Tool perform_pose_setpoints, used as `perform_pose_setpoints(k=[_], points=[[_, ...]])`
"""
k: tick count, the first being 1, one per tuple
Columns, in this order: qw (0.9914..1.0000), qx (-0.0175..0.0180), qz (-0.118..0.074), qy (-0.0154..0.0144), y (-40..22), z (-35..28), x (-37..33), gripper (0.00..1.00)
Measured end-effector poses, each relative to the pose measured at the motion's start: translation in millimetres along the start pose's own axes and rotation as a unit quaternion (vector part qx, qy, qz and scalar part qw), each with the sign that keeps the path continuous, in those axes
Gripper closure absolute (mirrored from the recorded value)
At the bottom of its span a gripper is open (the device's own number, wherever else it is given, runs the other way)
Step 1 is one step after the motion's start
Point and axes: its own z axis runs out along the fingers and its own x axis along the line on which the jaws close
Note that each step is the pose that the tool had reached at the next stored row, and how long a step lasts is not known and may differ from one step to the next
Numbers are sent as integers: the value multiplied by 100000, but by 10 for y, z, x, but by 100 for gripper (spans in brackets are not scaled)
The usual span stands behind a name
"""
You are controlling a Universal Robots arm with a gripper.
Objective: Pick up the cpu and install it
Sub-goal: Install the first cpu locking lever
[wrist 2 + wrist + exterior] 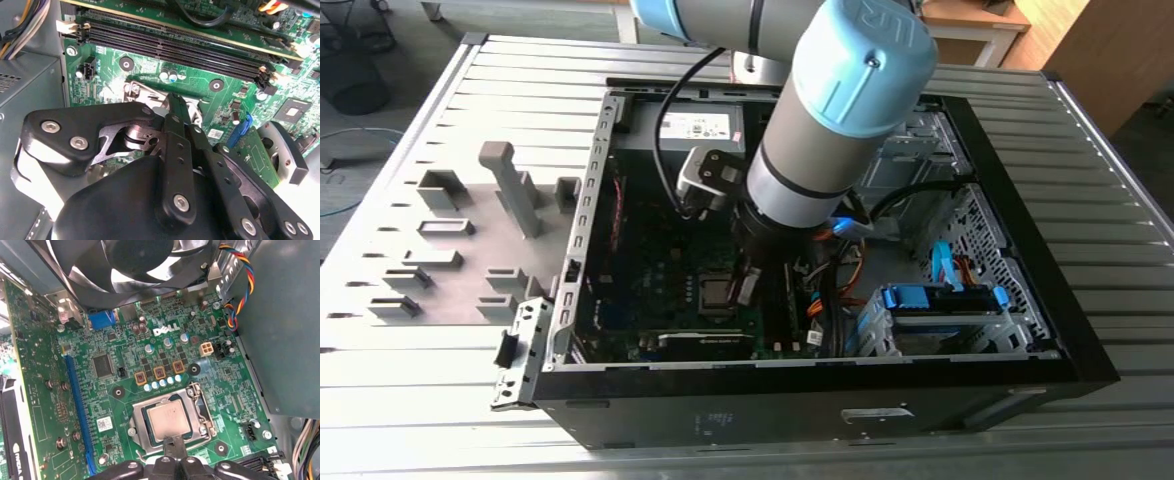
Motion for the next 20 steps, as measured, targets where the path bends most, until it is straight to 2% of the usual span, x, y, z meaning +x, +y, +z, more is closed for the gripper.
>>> perform_pose_setpoints(k=[7,9,12,13,14,16,20], points=[[99999,433,2,3,31,5,10,89],[99998,511,31,196,30,5,11,89],[99995,674,136,699,28,4,14,89],[99991,805,258,1087,25,4,14,89],[99986,888,364,1339,18,3,12,89],[99984,924,423,1460,13,1,11,89],[99984,930,424,1464,12,2,10,89]])
